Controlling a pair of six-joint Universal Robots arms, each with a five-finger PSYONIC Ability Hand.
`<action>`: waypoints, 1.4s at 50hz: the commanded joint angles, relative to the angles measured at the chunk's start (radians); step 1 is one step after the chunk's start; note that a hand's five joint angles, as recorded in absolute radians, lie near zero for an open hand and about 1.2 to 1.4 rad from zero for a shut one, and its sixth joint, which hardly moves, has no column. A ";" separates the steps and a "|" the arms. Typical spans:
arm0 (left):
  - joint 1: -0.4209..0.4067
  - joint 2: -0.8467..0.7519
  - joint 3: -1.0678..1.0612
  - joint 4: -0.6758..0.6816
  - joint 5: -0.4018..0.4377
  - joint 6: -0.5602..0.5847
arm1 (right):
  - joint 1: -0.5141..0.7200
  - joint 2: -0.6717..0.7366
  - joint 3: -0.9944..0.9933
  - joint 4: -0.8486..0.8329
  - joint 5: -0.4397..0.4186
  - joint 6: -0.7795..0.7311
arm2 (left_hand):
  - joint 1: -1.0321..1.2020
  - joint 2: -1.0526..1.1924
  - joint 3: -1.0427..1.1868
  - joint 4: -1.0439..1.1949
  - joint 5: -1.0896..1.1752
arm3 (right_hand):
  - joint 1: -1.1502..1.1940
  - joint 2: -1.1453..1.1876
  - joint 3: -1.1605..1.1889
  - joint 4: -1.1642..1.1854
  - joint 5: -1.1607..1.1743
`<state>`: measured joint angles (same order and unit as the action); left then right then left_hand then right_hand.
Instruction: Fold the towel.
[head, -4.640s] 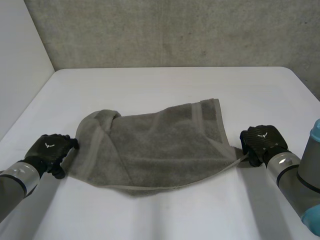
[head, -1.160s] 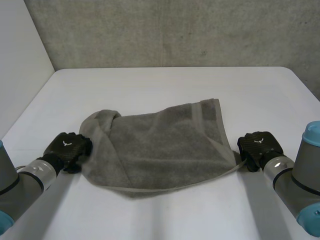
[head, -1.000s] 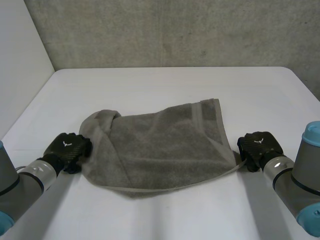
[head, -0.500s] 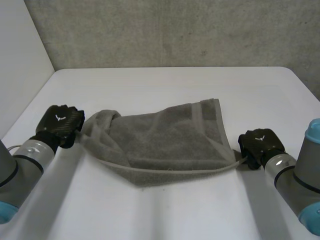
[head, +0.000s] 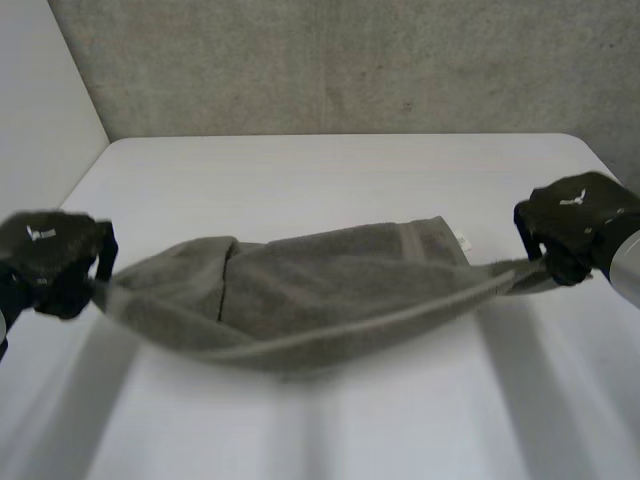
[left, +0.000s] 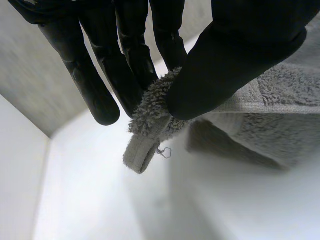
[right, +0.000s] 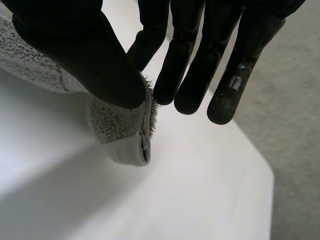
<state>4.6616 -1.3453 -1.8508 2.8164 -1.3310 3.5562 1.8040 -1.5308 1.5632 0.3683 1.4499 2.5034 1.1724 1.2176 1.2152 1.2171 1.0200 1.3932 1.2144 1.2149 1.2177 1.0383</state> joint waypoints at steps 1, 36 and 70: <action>-0.001 -0.136 -0.059 -0.026 -0.033 0.001 | 0.005 0.096 0.032 0.069 -0.014 -0.120 | 0.224 0.179 0.181 0.179 0.202 | 0.003 0.182 0.181 0.179 0.183; -0.175 -0.706 1.096 0.532 -0.295 -0.393 | 0.049 0.393 -0.623 -0.858 0.093 0.250 | 0.224 0.179 0.181 0.179 0.202 | 0.003 0.182 0.181 0.179 0.183; -0.250 -0.374 0.277 0.252 -0.295 -0.275 | 0.046 0.419 -0.134 -0.381 -0.065 0.342 | 0.224 0.179 0.181 0.179 0.202 | -1.219 -1.040 -1.040 -1.043 -1.038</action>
<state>4.4478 -1.7985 -1.6005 3.0855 -1.6245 3.2738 1.8335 -1.0989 1.4445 -0.0028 1.3854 2.7452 1.1724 1.2186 1.2164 1.2173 1.0200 0.2453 0.2243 0.2231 0.2296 0.0830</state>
